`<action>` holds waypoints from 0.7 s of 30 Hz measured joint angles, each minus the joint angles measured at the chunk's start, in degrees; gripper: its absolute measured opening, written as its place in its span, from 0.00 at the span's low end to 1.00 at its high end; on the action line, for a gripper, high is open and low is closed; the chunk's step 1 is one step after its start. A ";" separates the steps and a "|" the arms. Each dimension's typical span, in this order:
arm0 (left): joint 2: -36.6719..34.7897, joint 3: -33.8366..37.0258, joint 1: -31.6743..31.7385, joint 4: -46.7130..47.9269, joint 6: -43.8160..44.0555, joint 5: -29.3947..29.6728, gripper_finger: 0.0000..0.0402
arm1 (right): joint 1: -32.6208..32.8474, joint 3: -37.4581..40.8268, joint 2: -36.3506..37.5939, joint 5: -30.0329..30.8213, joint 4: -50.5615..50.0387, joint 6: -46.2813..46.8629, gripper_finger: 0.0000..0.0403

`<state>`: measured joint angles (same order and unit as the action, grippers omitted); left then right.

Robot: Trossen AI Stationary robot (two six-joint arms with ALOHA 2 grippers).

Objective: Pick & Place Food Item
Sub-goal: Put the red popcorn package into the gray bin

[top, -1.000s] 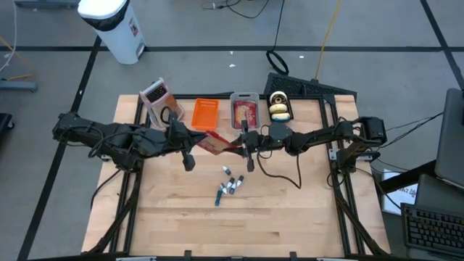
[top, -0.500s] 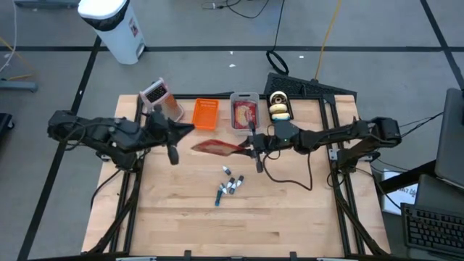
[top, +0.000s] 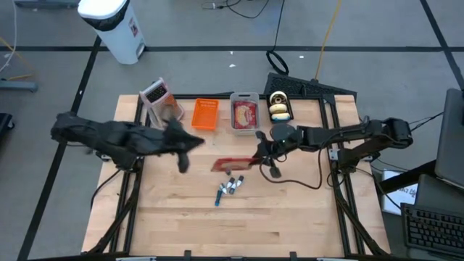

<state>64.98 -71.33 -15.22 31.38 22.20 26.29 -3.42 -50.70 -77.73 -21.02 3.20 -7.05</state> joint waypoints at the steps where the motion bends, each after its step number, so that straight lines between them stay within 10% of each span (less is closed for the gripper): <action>1: 2.07 0.00 0.60 -1.41 -0.22 -3.07 0.07 | 0.30 0.00 -0.28 -0.02 -0.02 0.22 0.03; 10: 18.63 -2.26 3.55 -6.99 -8.93 -23.75 0.35 | 0.62 -0.02 -0.34 0.18 0.01 0.41 0.03; 21: 21.19 -4.52 9.01 -1.09 -10.87 -25.18 0.65 | 1.25 -0.02 -0.34 0.72 -0.35 2.12 0.03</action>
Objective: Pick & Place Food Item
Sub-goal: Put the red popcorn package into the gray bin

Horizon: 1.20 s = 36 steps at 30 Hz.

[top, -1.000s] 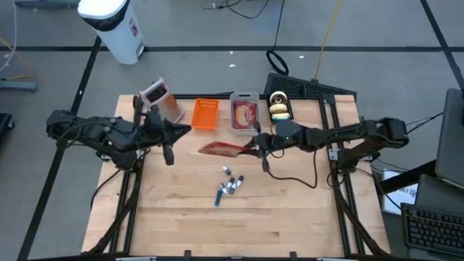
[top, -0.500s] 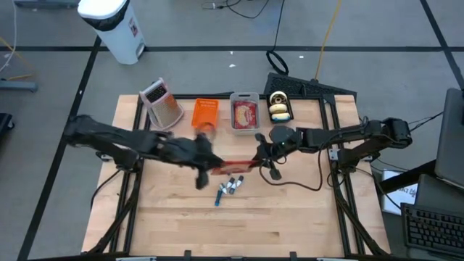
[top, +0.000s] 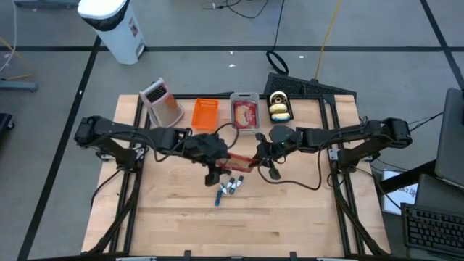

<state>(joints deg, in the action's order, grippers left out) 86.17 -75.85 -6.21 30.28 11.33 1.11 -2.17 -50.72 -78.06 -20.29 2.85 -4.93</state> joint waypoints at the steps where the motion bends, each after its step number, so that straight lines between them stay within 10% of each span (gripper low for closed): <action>1: -0.05 0.00 0.55 -0.06 0.17 -0.02 0.66 | 0.08 -0.02 0.00 0.10 -0.31 0.02 0.03; 29: 2.73 -0.45 1.73 6.24 -0.02 -2.55 0.62 | 2.52 -0.04 -0.72 0.61 1.52 -0.80 0.03; 36: 4.57 -0.50 1.69 7.37 -0.10 -5.56 0.36 | 3.05 0.00 -0.72 0.80 1.62 -1.77 0.06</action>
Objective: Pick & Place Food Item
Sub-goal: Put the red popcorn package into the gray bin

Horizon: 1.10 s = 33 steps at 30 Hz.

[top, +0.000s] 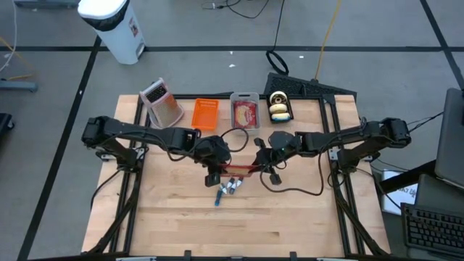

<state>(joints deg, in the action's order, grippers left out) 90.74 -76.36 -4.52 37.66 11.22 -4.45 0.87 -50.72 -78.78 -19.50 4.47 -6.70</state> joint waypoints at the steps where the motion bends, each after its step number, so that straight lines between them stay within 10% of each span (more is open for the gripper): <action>1: 0.19 0.00 0.01 -0.32 -0.05 -0.03 0.29 | -0.02 0.00 0.00 0.12 -0.09 0.01 0.07; 5: -0.33 0.04 -0.06 0.28 1.37 5.19 0.05 | -0.08 -0.06 0.09 2.10 -2.65 -0.05 0.13; 12: -8.94 1.10 -2.58 1.52 5.67 21.58 0.03 | -0.03 0.15 4.27 15.36 -18.59 1.53 0.26; 19: -17.43 13.12 -3.95 -13.36 6.13 24.26 0.03 | -0.10 0.01 7.31 22.24 -24.58 3.03 0.34; 33: -24.13 45.15 0.90 -74.78 -2.32 17.45 0.03 | -2.89 10.73 7.39 22.44 16.69 -0.30 0.34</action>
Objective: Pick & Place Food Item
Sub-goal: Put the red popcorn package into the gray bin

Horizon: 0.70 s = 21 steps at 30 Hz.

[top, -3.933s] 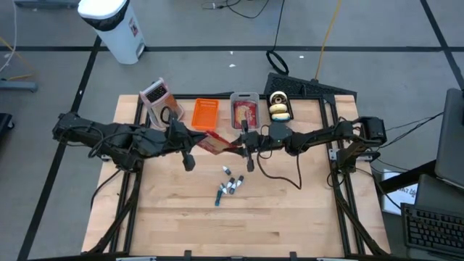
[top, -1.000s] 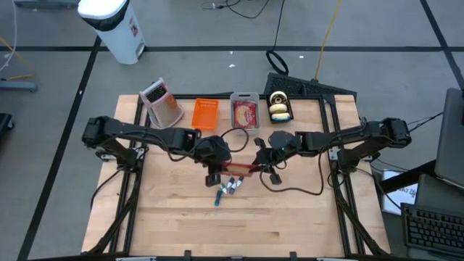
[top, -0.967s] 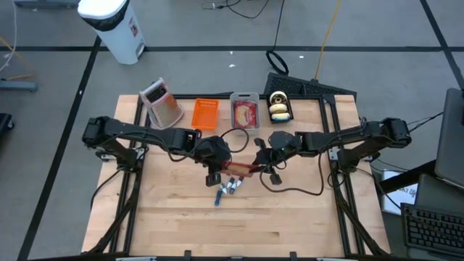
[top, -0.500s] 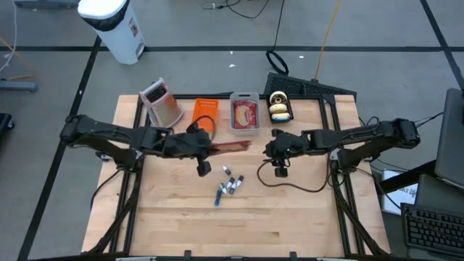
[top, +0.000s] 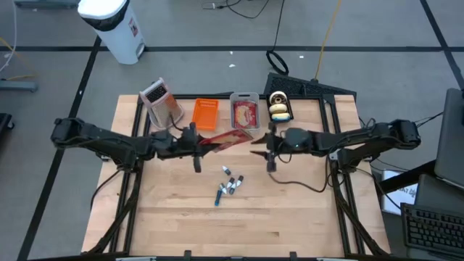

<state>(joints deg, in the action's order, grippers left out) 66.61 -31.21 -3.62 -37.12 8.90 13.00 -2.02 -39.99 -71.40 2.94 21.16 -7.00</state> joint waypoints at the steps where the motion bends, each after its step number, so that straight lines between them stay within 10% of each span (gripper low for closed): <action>1: -0.09 1.50 0.58 -3.09 0.00 -0.77 0.03 | -0.84 1.04 0.00 0.02 4.78 0.16 0.34; 8: -0.02 6.75 2.79 -13.20 0.57 -4.04 0.03 | -5.91 -0.13 -0.02 -6.89 18.30 0.43 0.42; 21: 0.55 6.76 3.22 -12.70 -1.19 -4.12 0.03 | -7.13 -39.73 -6.95 -9.53 -33.25 -5.04 0.62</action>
<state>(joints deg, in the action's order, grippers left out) 67.16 -24.45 -0.40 -49.82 7.72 8.88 -9.15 -79.72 -78.34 -6.59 -12.09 -12.04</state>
